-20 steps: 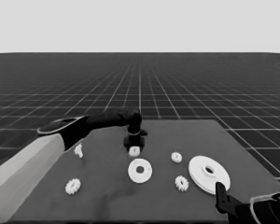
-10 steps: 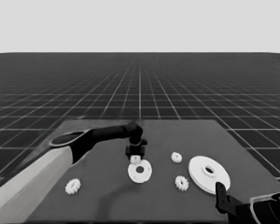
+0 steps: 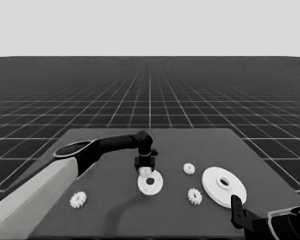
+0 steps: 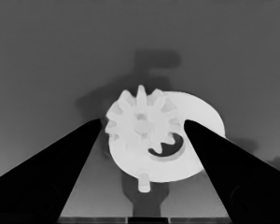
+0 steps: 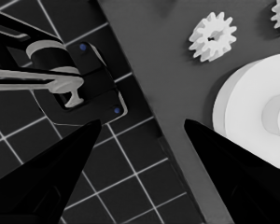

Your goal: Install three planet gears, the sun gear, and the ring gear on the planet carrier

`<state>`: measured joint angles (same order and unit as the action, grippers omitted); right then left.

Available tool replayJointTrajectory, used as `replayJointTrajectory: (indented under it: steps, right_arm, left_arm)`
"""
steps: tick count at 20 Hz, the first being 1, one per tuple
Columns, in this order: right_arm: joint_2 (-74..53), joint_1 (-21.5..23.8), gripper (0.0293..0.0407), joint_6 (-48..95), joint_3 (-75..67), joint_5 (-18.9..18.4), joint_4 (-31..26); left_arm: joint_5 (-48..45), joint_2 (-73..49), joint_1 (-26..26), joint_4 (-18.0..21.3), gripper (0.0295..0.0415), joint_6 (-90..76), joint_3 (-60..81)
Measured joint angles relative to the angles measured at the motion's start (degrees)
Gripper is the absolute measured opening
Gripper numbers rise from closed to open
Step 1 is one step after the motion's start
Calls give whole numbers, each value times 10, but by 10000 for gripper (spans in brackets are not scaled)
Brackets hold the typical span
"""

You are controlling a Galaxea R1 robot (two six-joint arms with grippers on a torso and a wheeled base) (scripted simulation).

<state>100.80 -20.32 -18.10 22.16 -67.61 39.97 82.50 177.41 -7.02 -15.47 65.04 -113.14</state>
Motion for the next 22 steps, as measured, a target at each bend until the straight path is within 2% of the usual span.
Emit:
replayJointTrajectory:
  steps: [4, 6, 8, 14, 15, 16, 18, 22]
  right_arm:
    - [0, 0, 385, 0, 0, 0, 0]
    - [0, 0, 385, 0, 0, 0, 0]
    - [0, 0, 385, 0, 0, 0, 0]
    - [0, 0, 385, 0, 0, 0, 0]
    - [0, 0, 385, 0, 0, 0, 0]
    - [0, 0, 385, 0, 0, 0, 0]
    - [0, 0, 385, 0, 0, 0, 0]
    - [0, 0, 385, 0, 0, 0, 0]
  left_arm:
    - [0, 0, 0, 0, 385, 0, 0]
    - [30, -19, 52, 44, 385, 31, 56]
    - [38, -22, 73, 62, 385, 36, 66]
    - [41, -22, 82, 72, 385, 38, 69]
    - [55, -180, 72, 54, 385, 161, 333]
    - [54, -358, 63, 47, 385, 153, 502]
    - [33, -518, 55, 44, 385, 48, 562]
    - [16, -581, 52, 47, 385, -27, 557]
